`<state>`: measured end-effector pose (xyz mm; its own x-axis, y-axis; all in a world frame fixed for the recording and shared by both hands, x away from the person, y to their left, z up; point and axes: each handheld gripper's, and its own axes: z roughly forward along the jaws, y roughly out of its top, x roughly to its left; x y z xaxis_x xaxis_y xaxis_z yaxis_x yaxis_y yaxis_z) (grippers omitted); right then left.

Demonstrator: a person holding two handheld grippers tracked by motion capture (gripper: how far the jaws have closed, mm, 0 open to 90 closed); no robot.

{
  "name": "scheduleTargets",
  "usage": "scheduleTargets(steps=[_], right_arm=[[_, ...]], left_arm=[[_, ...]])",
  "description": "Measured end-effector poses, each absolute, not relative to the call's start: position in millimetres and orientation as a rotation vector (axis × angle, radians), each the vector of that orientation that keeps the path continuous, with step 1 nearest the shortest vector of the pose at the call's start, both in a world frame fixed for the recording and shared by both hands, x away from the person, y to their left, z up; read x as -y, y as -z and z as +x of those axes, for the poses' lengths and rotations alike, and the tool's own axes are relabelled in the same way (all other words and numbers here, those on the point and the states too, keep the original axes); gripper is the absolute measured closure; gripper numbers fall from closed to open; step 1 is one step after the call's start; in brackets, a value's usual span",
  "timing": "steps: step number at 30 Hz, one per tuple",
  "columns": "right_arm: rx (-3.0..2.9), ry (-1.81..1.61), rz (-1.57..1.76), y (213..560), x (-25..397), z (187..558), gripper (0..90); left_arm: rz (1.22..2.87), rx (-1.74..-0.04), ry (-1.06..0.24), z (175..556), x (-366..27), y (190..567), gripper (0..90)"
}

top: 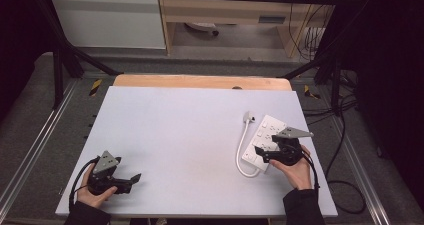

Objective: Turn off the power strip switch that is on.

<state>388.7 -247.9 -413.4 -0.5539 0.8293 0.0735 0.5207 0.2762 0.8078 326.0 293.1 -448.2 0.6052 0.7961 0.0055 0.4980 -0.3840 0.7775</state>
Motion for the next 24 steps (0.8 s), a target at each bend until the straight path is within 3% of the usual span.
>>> scheduleTargets(steps=[4,10,24], right_arm=[[-2.192,-1.179,1.234,415,253,381,6.1],[-2.212,-1.168,1.253,419,260,368,1.4],[-2.264,-1.151,1.225,440,274,342,0.7]], left_arm=[[2.063,-1.019,-0.492,326,-293,448,4.3],[2.065,-1.019,-0.489,326,-293,449,4.3],[2.073,-1.012,-0.478,326,-292,449,3.9]])
